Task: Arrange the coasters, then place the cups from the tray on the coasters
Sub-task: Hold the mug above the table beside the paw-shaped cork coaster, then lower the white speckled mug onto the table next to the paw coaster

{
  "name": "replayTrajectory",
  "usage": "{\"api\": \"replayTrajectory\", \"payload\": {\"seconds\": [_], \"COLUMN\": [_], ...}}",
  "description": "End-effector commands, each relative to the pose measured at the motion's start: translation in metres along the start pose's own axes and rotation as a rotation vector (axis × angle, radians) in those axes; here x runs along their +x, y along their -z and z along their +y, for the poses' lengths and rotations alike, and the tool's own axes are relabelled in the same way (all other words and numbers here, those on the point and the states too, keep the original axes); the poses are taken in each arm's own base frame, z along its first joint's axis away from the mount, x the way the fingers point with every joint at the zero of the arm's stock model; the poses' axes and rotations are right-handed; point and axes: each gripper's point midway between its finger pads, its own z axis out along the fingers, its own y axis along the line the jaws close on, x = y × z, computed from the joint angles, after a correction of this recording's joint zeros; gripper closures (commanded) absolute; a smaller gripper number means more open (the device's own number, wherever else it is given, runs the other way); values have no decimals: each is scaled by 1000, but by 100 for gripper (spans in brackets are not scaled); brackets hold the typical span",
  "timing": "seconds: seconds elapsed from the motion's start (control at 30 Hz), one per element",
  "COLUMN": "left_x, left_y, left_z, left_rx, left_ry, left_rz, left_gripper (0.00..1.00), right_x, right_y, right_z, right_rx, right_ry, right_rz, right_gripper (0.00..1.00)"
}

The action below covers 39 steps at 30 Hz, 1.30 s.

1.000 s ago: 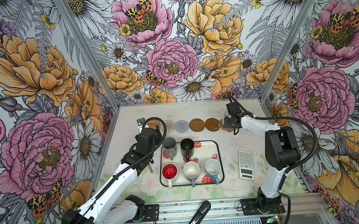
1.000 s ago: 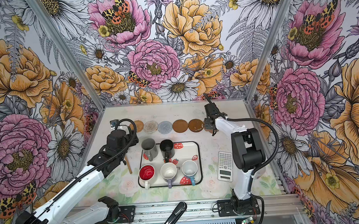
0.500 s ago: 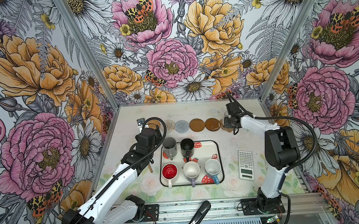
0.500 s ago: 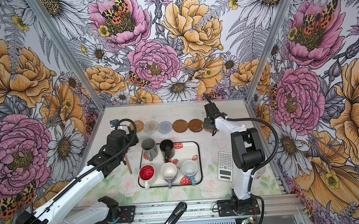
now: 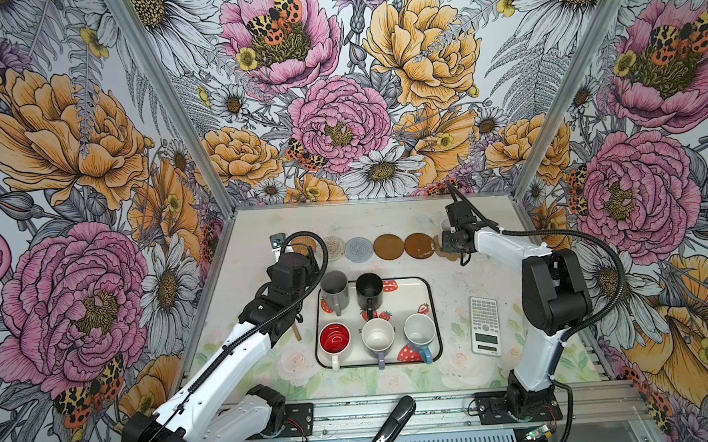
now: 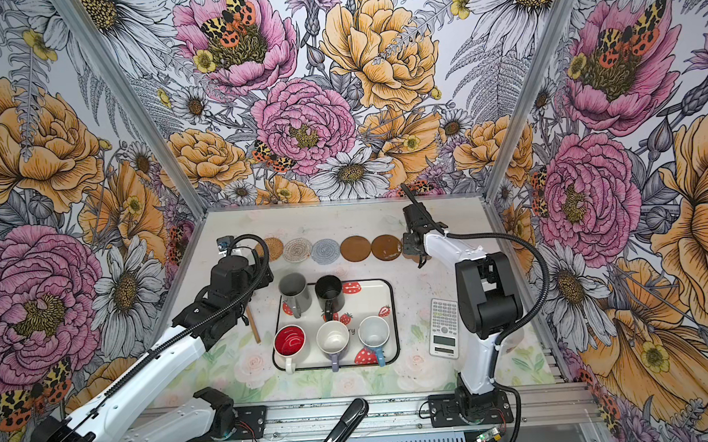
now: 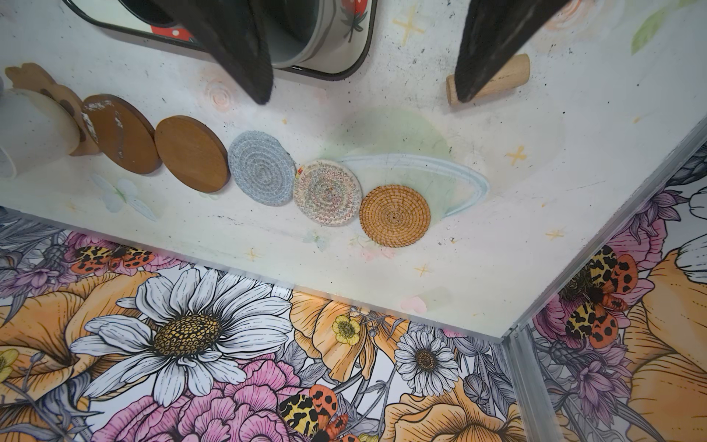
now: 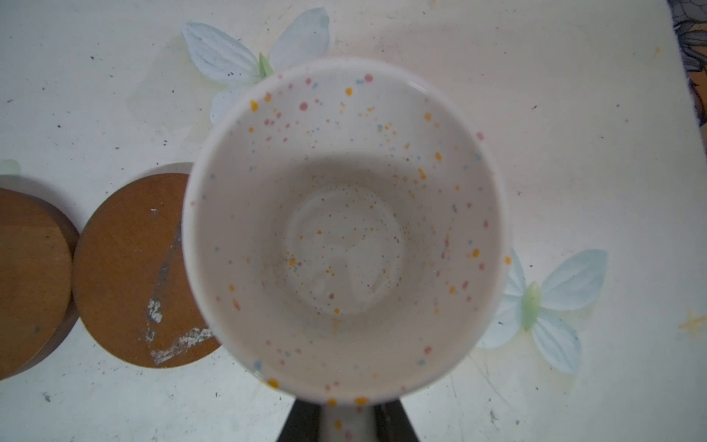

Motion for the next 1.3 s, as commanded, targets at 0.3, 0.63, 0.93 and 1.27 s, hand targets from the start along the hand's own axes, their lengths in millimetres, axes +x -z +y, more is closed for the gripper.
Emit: {"api": "replayTrajectory", "payload": {"seconds": [0.3, 0.63, 0.93, 1.27], "left_x": [-1, 0, -1, -3], "left_y": [1, 2, 5, 10], "left_z": [-2, -2, -1, 0], "left_rx": [21, 23, 28, 34], "left_ry": [-4, -3, 2, 9], "left_rz": [8, 9, 5, -2], "left_gripper": [23, 23, 23, 23], "right_x": [-31, -31, -30, -32], "right_y": [17, 23, 30, 56], "right_z": [-2, -2, -5, -10], "right_rx": [-12, -16, -16, -25], "right_ry": [-48, -51, -57, -85], "right_rz": [-124, -131, -142, -185], "right_gripper": [71, 58, 56, 56]}}
